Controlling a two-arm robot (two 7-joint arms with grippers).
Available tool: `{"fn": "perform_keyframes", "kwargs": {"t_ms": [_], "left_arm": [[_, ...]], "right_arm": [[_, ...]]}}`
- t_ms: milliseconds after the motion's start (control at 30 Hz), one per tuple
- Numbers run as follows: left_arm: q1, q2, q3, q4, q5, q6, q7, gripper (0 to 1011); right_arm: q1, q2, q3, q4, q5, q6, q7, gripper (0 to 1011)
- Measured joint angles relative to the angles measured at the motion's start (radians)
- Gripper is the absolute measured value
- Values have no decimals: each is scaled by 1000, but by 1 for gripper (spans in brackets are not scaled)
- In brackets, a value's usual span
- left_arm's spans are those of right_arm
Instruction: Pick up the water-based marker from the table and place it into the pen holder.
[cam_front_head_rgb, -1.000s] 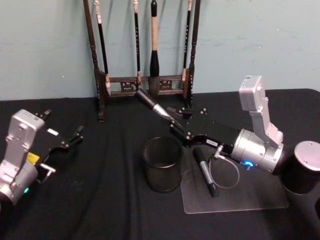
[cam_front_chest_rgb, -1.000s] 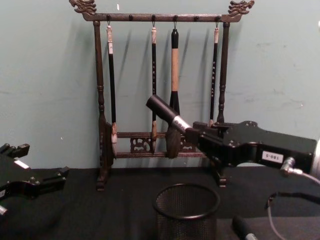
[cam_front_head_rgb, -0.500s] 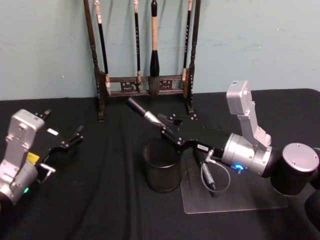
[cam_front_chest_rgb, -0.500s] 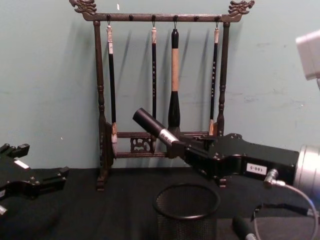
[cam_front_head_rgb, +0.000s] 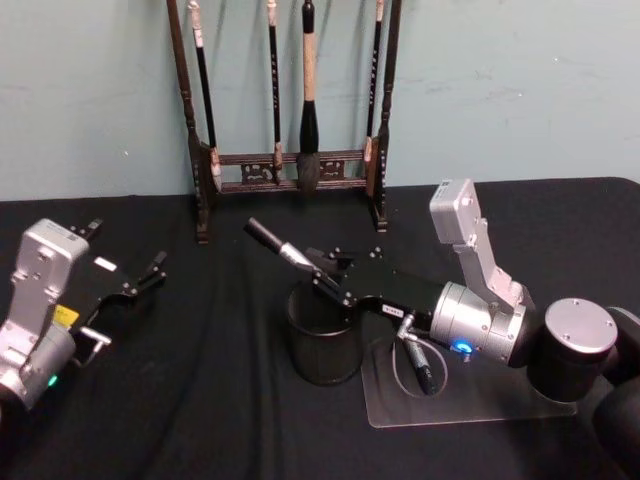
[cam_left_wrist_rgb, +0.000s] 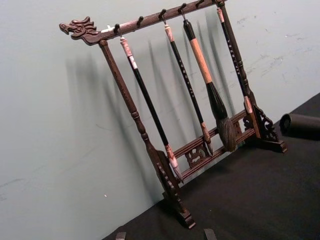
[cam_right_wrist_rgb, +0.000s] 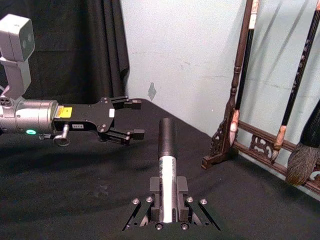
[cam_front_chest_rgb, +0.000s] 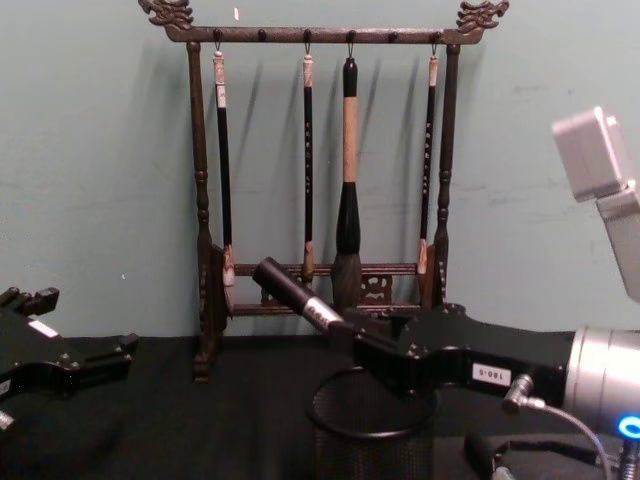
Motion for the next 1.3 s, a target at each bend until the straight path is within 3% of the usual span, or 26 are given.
{"fn": "perform_keyframes", "kwargs": {"t_ms": [833, 1100, 1300], "left_arm": [[0, 0, 0, 0, 0, 0, 0, 1009], [0, 0, 0, 0, 0, 0, 0, 1009], [0, 0, 0, 0, 0, 0, 0, 1009]], "right_arm": [[-6, -1, -13, 5, -15, 18, -8, 207], [-6, -1, -13, 6, -13, 18, -7, 419], [-6, -1, -12, 6, -13, 17, -6, 632]]}}
